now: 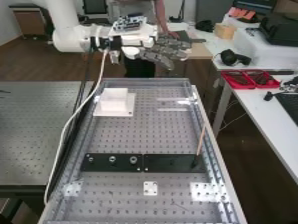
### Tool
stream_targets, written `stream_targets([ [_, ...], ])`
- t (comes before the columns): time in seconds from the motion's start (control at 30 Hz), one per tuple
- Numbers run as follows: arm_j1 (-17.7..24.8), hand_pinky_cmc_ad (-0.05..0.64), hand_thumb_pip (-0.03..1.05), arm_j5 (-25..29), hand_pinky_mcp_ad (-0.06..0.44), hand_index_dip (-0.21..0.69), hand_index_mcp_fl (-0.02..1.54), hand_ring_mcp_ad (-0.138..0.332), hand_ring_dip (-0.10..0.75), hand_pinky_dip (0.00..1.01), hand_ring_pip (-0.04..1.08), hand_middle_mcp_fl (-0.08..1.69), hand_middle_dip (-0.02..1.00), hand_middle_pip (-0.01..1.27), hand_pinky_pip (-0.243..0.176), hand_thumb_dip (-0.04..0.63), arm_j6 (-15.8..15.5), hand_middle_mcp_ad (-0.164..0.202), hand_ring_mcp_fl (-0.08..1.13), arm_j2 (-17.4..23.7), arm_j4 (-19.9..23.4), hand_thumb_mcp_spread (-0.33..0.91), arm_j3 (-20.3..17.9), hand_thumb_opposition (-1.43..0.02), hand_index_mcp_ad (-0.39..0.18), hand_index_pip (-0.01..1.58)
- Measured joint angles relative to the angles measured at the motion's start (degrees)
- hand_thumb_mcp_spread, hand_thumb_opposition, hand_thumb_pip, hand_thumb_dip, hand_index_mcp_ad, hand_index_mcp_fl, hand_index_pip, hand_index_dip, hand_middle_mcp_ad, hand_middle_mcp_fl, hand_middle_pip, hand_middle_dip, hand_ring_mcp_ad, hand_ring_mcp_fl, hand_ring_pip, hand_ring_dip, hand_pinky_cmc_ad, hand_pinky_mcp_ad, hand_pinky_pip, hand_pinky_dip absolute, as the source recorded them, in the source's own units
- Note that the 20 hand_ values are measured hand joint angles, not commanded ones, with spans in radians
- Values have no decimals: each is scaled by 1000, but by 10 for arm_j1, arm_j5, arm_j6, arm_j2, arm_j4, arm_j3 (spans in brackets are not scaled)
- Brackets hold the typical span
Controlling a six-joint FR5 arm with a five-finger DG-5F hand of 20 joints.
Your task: Grab the pcb board and place it in the clear container
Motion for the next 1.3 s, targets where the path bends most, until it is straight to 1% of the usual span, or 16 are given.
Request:
stream_targets([
  [0.07,-3,304,646,-2,176,75,21,209,9,771,112,2,110,122,-110,253,-10,70,-2,16,-3,361,-7,-852,-70,1044],
  [0.13,-5,307,595,-3,176,75,19,206,5,784,120,2,110,119,-106,253,-16,70,0,32,-6,349,-15,-840,-70,1018],
  [0.17,-7,307,581,-4,176,79,19,206,9,778,113,2,110,122,-110,237,-19,70,0,43,-6,330,-20,-834,-70,1000],
  [0.2,-9,304,581,-4,175,79,19,206,5,798,134,2,110,119,-110,229,-21,70,-2,52,-7,333,-25,-836,-70,967],
  [0.27,-11,304,572,-5,176,72,21,208,5,812,134,2,110,122,-110,222,-22,70,0,67,-9,318,-33,-822,-70,902],
  [0.3,-12,307,545,-5,176,70,23,208,5,813,134,2,110,122,-110,211,-23,70,0,74,-10,316,-37,-806,-70,873],
  [0.37,-15,307,529,-7,175,73,24,209,9,810,138,2,110,122,-110,192,-24,66,0,87,-14,316,-43,-806,-66,806],
  [0.4,-16,307,518,-8,176,73,24,209,9,827,134,0,110,122,-112,182,-25,66,0,95,-16,305,-47,-801,-63,771],
  [0.5,-19,307,511,-11,176,73,37,209,5,829,138,3,110,122,-112,166,-31,66,0,108,-18,290,-54,-771,-63,675],
  [0.6,-22,307,494,-16,175,79,61,208,9,836,134,3,110,122,-119,159,-47,66,0,129,-16,290,-65,-775,-63,595],
  [0.7,-23,307,483,-23,173,98,101,216,9,836,134,5,110,124,-122,141,-61,70,-2,146,-13,288,-74,-759,-54,531],
  [1.0,-29,307,483,-38,173,140,124,215,9,833,119,5,110,124,-122,127,-55,70,-3,161,-19,281,-81,-759,-54,419],
  [1.07,-32,307,483,-41,173,133,140,215,9,829,119,5,110,124,-122,127,-54,70,-3,163,-19,281,-81,-759,-54,417],
  [1.13,-33,307,483,-44,173,155,152,215,9,829,119,5,110,126,-122,127,-54,66,-3,164,-19,284,-81,-759,-49,405],
  [1.27,-37,307,483,-49,173,155,150,215,5,836,119,3,110,124,-122,127,-50,66,-3,165,-22,284,-80,-759,-42,389],
  [1.3,-38,307,483,-51,173,155,150,215,5,817,117,3,110,124,-122,127,-48,66,-3,165,-24,284,-79,-759,-42,389],
])
